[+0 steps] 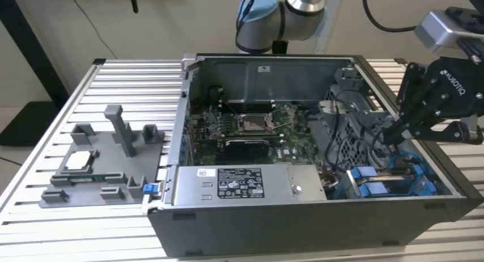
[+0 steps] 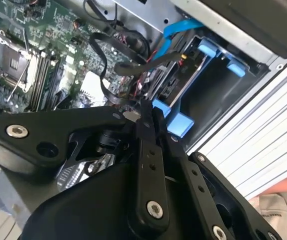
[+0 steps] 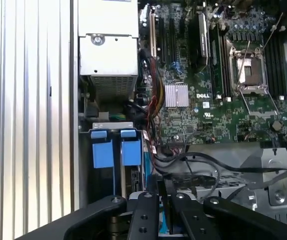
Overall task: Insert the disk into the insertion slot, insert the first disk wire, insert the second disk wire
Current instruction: 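Insert the second disk wire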
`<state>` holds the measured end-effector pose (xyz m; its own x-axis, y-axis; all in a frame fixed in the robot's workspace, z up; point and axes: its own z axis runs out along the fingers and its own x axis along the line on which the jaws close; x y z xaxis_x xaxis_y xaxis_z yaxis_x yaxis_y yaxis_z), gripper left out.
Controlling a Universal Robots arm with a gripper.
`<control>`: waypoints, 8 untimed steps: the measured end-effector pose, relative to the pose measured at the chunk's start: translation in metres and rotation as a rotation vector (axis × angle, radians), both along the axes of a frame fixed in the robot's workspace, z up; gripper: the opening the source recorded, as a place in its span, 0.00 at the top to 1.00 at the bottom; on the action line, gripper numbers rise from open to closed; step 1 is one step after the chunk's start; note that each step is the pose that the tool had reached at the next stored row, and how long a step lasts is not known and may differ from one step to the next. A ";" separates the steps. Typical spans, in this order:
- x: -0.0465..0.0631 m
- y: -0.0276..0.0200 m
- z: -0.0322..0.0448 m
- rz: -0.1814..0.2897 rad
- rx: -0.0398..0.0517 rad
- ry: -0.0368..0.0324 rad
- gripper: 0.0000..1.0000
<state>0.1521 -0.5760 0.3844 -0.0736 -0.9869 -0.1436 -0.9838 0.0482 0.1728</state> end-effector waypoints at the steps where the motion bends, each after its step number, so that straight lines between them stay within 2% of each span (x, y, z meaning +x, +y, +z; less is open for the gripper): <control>1: -0.003 -0.0004 0.0000 0.000 0.0000 0.0000 1.00; 3: -0.006 -0.0028 -0.0001 0.000 0.0000 0.0000 1.00; 5: -0.010 -0.0079 -0.0005 0.000 -0.0001 -0.0006 1.00; 8: -0.014 -0.0169 -0.0018 0.000 0.0005 -0.0078 1.00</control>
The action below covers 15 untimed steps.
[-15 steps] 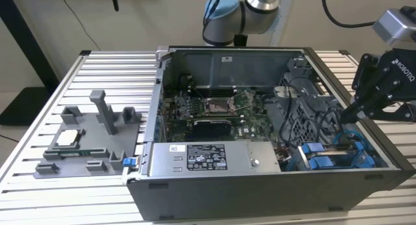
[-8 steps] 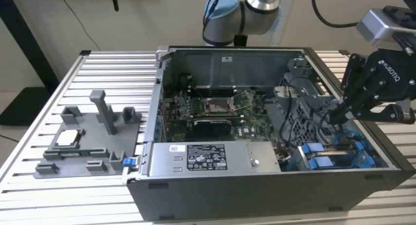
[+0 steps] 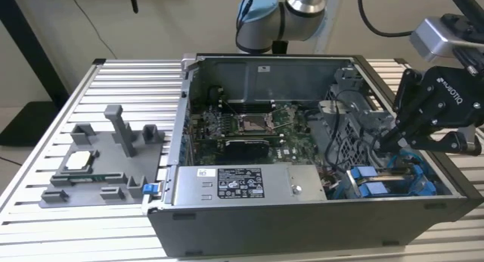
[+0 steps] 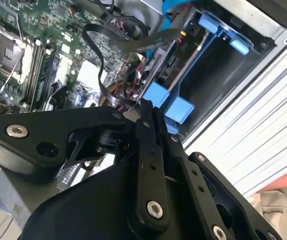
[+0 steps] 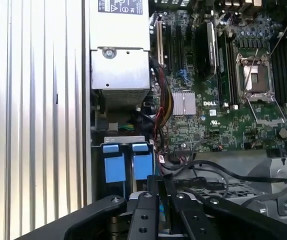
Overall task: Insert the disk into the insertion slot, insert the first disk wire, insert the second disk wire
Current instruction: 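Insert the second disk wire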
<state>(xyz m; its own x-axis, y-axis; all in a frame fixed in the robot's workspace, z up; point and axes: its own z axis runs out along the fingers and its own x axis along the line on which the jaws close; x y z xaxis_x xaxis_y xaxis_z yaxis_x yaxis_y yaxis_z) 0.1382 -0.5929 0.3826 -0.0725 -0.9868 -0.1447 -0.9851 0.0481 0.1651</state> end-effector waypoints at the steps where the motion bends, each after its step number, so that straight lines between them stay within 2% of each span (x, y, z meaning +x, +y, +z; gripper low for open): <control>1: -0.001 -0.0025 -0.0005 0.000 0.0002 -0.0038 1.00; 4: -0.004 -0.0065 -0.0029 0.000 0.0010 -0.0224 1.00; 6: -0.005 -0.0071 -0.0041 0.000 0.0009 -0.0393 1.00; 11: -0.007 -0.0072 -0.0075 0.002 0.0010 -0.0912 1.00; 15: -0.008 -0.0072 -0.0107 0.004 0.0011 -0.1271 1.00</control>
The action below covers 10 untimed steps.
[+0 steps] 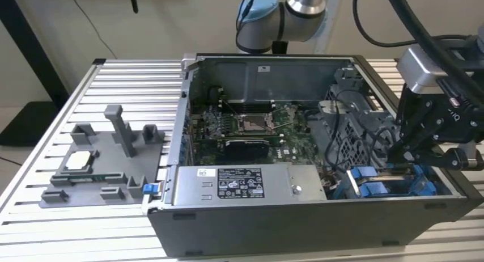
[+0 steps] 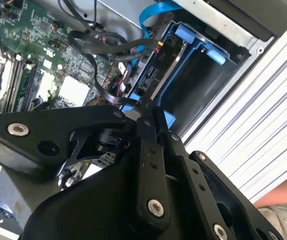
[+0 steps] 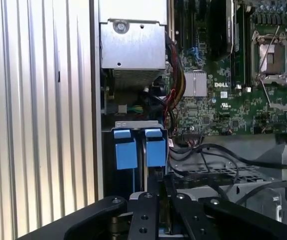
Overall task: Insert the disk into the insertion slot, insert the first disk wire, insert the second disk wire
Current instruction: 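Insert the second disk wire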
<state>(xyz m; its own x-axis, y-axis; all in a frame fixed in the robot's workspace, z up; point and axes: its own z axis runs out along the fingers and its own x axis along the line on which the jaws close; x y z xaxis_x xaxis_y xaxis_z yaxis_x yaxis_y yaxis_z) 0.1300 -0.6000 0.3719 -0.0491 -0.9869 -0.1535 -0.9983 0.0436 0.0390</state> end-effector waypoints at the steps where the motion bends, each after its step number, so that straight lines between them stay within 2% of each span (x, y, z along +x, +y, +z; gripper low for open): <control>1: 0.000 0.0000 -0.0008 0.001 0.0000 -0.0091 1.00; 7: -0.002 0.0000 -0.0053 0.006 0.0000 -0.0647 1.00; 9: -0.003 0.0000 -0.0066 0.007 0.0002 -0.0780 1.00; 10: -0.004 0.0000 -0.0070 0.007 0.0004 -0.0812 1.00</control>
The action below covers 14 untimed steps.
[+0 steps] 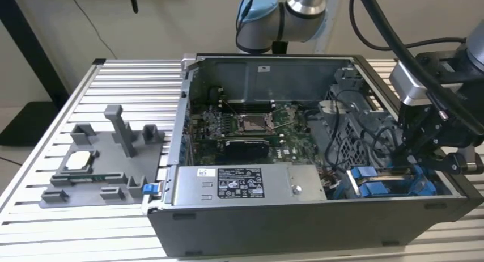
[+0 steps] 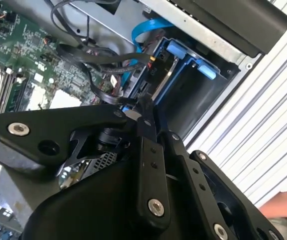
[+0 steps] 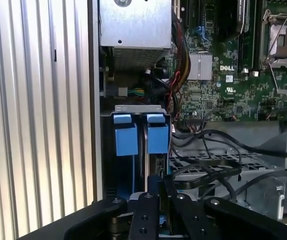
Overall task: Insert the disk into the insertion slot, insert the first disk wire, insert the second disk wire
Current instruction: 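Insert the second disk wire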
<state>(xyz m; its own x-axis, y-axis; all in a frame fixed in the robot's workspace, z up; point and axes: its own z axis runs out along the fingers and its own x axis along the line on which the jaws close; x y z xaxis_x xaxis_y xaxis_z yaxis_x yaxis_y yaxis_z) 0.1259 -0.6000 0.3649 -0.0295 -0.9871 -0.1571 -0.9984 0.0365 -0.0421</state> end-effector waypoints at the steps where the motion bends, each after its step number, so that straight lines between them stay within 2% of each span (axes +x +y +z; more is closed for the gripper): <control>1: -0.001 0.0000 -0.0004 0.000 0.0001 -0.0014 1.00; 8: -0.001 0.0000 -0.0007 0.000 0.0002 -0.0016 1.00; 14: -0.001 0.0004 -0.0012 -0.003 0.0057 -0.0016 1.00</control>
<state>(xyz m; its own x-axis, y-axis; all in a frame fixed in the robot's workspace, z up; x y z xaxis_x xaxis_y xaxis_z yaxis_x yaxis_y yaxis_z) 0.1245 -0.5996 0.3636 -0.0322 -0.9861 -0.1628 -0.9983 0.0398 -0.0435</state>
